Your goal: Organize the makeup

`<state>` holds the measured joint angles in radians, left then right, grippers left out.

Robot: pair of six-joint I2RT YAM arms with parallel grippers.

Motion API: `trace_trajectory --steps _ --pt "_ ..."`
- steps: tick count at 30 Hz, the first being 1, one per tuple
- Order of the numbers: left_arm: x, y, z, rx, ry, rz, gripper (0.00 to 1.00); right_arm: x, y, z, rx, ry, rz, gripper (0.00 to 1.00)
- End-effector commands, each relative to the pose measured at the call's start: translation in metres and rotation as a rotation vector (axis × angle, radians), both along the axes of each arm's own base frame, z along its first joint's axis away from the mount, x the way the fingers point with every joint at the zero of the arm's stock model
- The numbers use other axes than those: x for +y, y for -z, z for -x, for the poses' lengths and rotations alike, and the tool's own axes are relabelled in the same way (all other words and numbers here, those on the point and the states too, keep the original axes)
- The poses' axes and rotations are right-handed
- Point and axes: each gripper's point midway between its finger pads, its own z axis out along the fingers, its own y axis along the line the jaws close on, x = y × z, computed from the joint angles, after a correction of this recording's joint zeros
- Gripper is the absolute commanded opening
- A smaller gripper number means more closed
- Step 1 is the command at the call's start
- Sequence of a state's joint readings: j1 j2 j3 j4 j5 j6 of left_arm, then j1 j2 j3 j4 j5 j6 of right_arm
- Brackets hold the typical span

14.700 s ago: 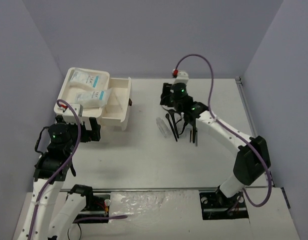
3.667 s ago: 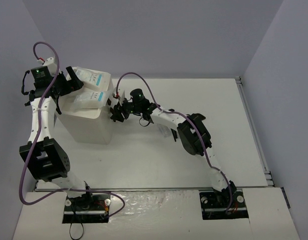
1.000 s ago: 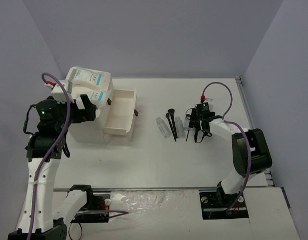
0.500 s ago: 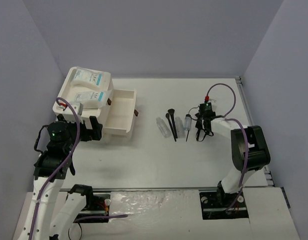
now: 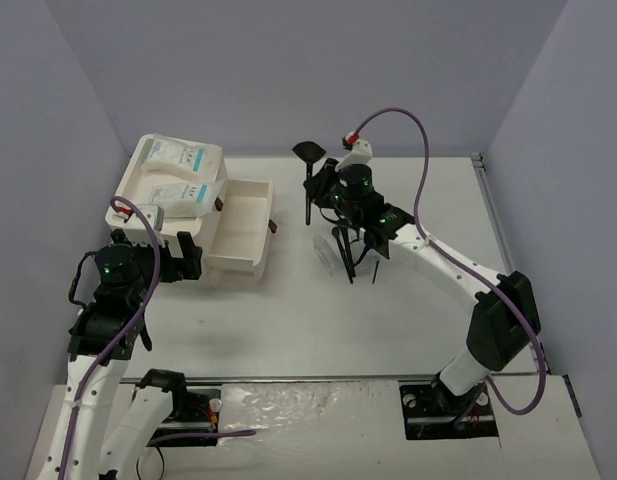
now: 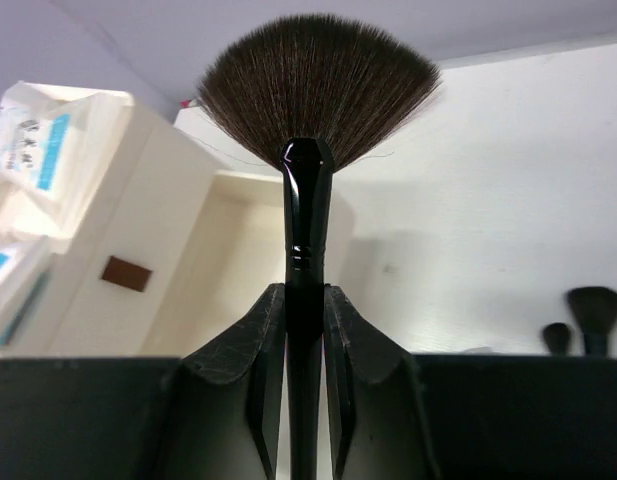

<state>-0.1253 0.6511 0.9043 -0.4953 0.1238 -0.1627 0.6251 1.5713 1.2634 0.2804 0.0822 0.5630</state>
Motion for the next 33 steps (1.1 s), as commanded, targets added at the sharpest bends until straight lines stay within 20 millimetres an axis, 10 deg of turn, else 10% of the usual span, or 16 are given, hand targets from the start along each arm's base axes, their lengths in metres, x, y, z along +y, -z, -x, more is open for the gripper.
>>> trace_trajectory --steps 1,10,19,29,33 --pt "0.005 -0.026 -0.007 -0.101 -0.031 -0.003 0.97 0.075 -0.025 -0.018 -0.067 -0.086 -0.160 0.00" --pt "0.006 -0.023 -0.007 -0.095 -0.039 -0.006 0.97 0.154 -0.023 -0.022 -0.074 -0.159 -0.286 0.13" --pt "0.005 -0.021 -0.008 -0.082 -0.034 -0.006 0.97 0.131 -0.026 -0.013 -0.117 -0.139 -0.101 0.54" --pt "0.003 -0.018 -0.009 -0.066 -0.024 0.002 0.97 -0.110 0.076 -0.014 0.098 0.298 0.275 0.51" --pt "0.001 -0.017 -0.010 -0.061 -0.017 0.006 0.97 -0.178 0.120 0.002 0.224 0.350 0.295 0.48"
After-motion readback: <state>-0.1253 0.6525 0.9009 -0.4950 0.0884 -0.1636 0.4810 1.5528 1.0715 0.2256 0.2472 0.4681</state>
